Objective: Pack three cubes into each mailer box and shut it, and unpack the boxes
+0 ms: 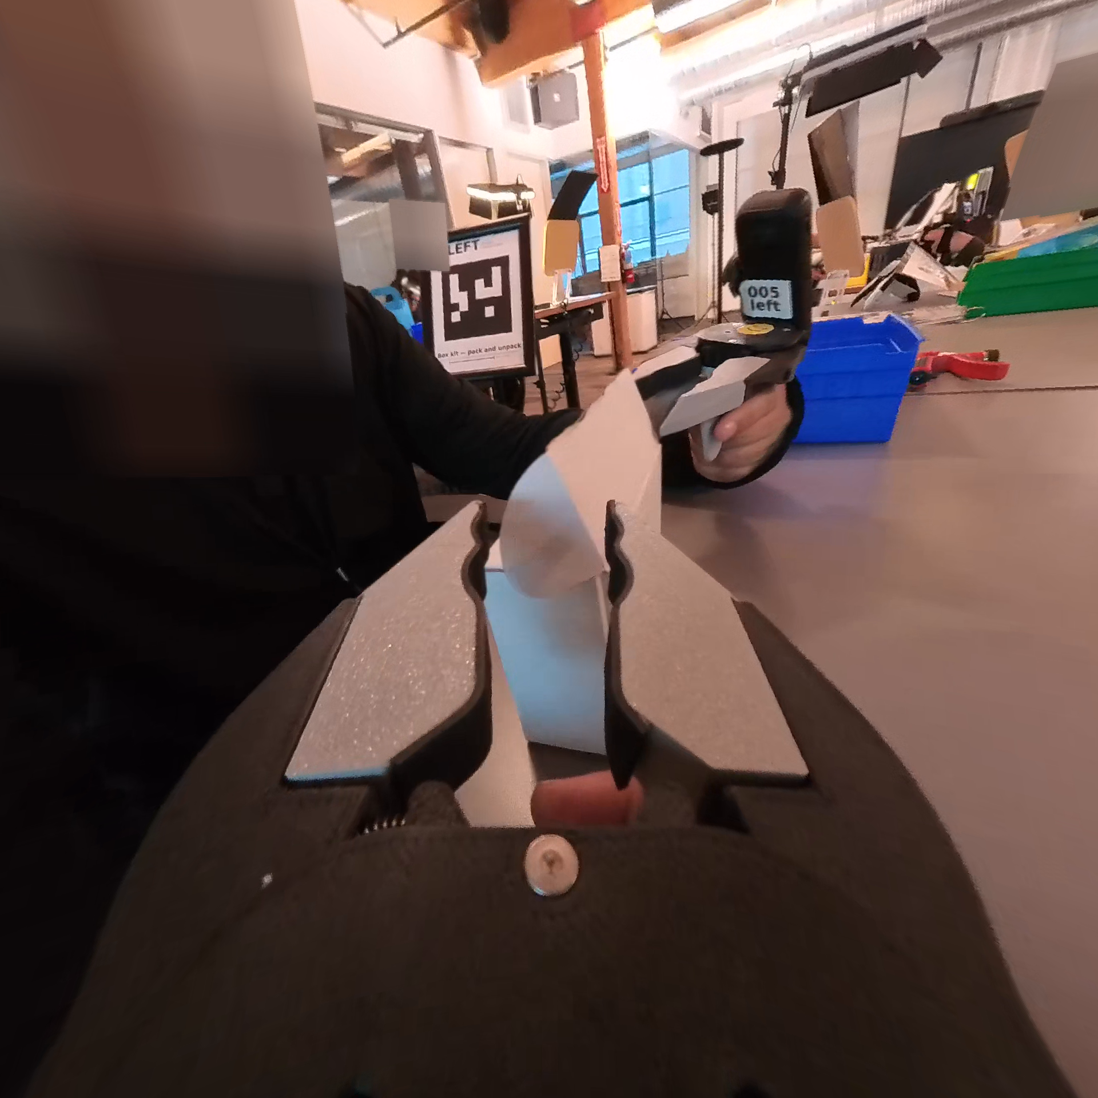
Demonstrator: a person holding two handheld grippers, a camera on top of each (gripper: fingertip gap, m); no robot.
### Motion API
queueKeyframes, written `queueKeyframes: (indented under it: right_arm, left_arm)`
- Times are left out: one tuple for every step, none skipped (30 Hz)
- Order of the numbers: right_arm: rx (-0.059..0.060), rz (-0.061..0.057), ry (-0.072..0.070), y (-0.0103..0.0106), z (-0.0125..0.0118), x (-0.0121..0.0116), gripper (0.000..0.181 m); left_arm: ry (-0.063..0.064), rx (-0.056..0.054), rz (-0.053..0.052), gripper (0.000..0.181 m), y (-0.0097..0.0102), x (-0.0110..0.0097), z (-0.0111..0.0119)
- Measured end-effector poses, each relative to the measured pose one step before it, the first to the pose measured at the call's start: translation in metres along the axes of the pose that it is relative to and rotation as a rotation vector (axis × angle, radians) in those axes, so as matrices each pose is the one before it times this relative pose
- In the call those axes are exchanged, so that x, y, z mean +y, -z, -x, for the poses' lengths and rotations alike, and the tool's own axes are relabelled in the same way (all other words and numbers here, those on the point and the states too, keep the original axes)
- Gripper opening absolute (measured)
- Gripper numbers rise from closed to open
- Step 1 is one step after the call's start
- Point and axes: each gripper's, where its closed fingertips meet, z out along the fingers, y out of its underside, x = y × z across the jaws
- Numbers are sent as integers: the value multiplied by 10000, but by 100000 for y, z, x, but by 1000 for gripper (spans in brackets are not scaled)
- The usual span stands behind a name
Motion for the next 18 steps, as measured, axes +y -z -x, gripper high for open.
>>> queueKeyframes:
  right_arm:
    - [-66, -8, -83, -46, -122, 28, 35]
    - [-64, 129, -14, -188, -36, 197, 33]
    - [-19, 247, 84, -271, -47, 348, 32]
    - [-25, 202, 104, -251, -33, 286, 33]
    - [-85, 66, 7, -184, 41, 105, 34]
    - [-97, 2, -85, -100, 40, -1, 34]
    - [-65, -3, -76, -28, 14, -5, 34]
    - [-48, -19, -10, 6, 63, 2, 32]
    - [-26, -39, 46, 44, 85, -42, 31]
    - [-17, -36, 69, 43, 117, -79, 30]
    - [-42, -45, 51, 48, 143, -127, 30]
    - [-63, -62, 24, 13, 156, -147, 30]
    - [-32, -50, 25, -11, 77, -105, 29]
    - [18, -12, 24, -62, -47, -6, 29]
    - [21, 26, 11, -104, -94, 64, 29]
    - [-30, 30, -17, -143, -32, 77, 30]
    - [-70, 11, -26, -141, 51, 11, 30]
    - [-45, 14, 4, -134, 49, -17, 30]
  left_arm:
    - [76, -14, 3, 43, 63, 26, 201]
    - [44, -6, -39, 42, 1, -68, 153]
    - [-6, 46, -49, 41, -71, -79, -9]
    - [-52, 72, 11, 40, -142, 13, -121]
    - [-33, 5, 80, 40, -172, 99, -23]
    - [-11, 35, 59, 41, -109, 61, -58]
    - [5, 23, 11, 41, -38, -2, -20]
    - [-4, 15, -3, 41, 12, -17, 5]
    - [10, 25, -22, 41, 14, -24, 0]
    - [33, 56, -37, 41, -17, -58, -58]
    - [26, 74, -38, 41, -38, -82, -77]
    - [9, 59, -21, 41, -56, -64, -86]
    - [-23, 32, 5, 41, -90, -36, -61]
    - [-48, -4, 30, 41, -101, -17, -36]
    - [-75, -41, 49, 41, -127, 17, 26]
    - [-79, -58, 50, 41, -152, -4, 43]
    - [-96, 11, 45, 41, -142, -15, -91]
    - [-104, 3, 35, 41, -113, -47, -87]
